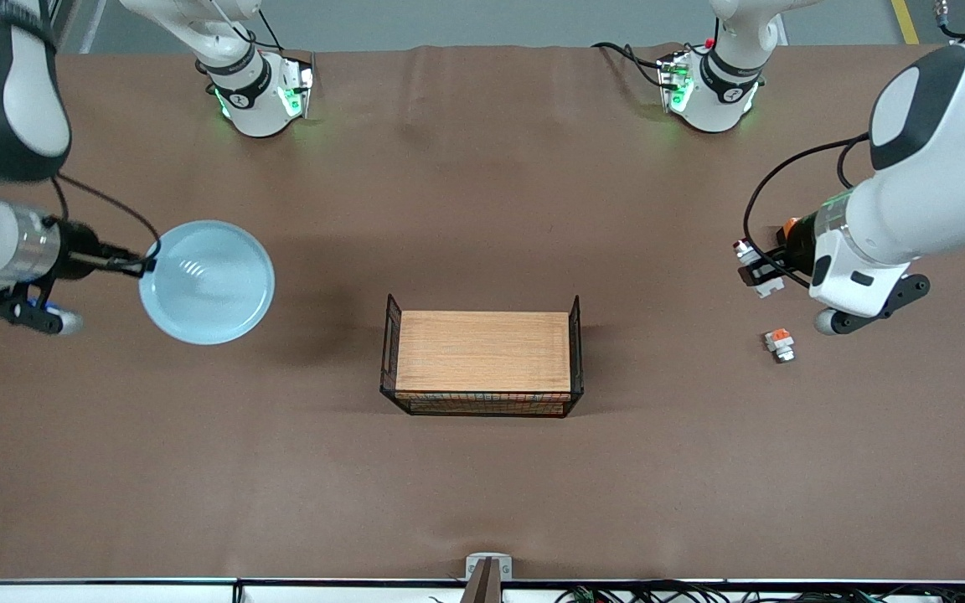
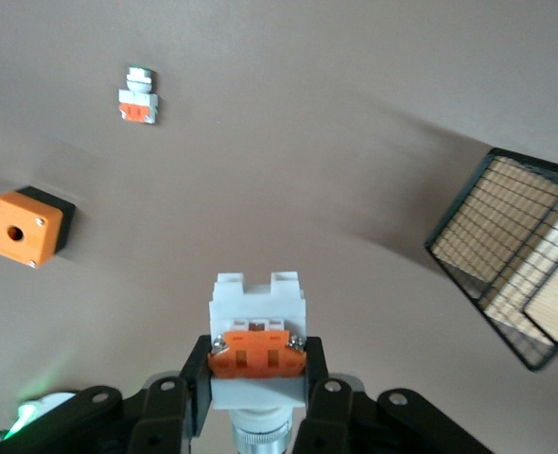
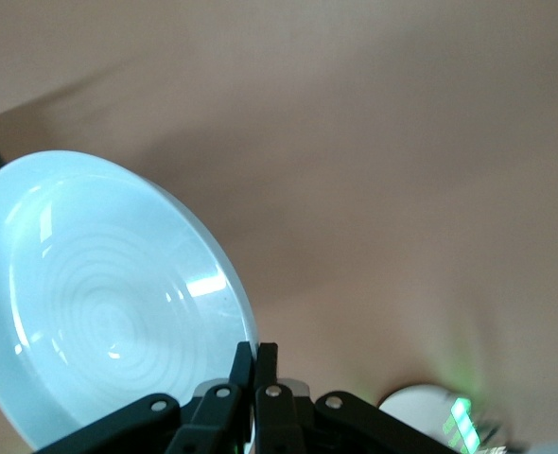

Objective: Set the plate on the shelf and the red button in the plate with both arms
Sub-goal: 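Carry the plate onto the wooden tray with the right gripper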

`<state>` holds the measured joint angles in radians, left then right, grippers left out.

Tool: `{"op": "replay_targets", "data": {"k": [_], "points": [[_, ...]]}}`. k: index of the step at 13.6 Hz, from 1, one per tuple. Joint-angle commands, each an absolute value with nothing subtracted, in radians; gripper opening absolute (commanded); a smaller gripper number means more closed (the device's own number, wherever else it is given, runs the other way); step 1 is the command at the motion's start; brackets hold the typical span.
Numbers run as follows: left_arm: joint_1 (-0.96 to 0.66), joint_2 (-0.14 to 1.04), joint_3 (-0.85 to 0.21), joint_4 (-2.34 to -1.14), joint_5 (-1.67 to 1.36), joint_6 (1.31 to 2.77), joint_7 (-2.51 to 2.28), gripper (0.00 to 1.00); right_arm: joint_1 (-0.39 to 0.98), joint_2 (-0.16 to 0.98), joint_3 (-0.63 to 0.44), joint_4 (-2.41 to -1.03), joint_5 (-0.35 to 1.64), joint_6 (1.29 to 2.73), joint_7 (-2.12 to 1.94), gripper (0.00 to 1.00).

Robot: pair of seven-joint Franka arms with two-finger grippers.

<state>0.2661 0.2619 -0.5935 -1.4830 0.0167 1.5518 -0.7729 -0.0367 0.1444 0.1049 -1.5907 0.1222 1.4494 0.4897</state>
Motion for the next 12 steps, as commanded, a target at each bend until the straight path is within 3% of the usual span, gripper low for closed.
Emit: {"op": "replay_targets", "data": {"k": [1,5,8,12], "points": [[0.267,0.255,-0.646,-1.459,0.015,1.526,-0.874,0.01,0.098,0.051,0.098,-1.615,0.143,1.408,0.806,0.0],[0.264,0.259,-0.676,-1.459,0.015,1.526,-0.919,0.01,0.308,0.048,0.095,-1.559,0.256,1.44,1.36,0.0],[0.247,0.267,-0.683,-1.459,0.015,1.526,-0.919,0.01,0.443,0.061,0.094,-1.562,0.255,1.601,1.659,0.0],[0.229,0.284,-0.683,-1.46,0.018,1.531,-0.919,0.01,0.524,0.168,0.094,-1.559,0.244,1.773,1.871,0.0]]}}
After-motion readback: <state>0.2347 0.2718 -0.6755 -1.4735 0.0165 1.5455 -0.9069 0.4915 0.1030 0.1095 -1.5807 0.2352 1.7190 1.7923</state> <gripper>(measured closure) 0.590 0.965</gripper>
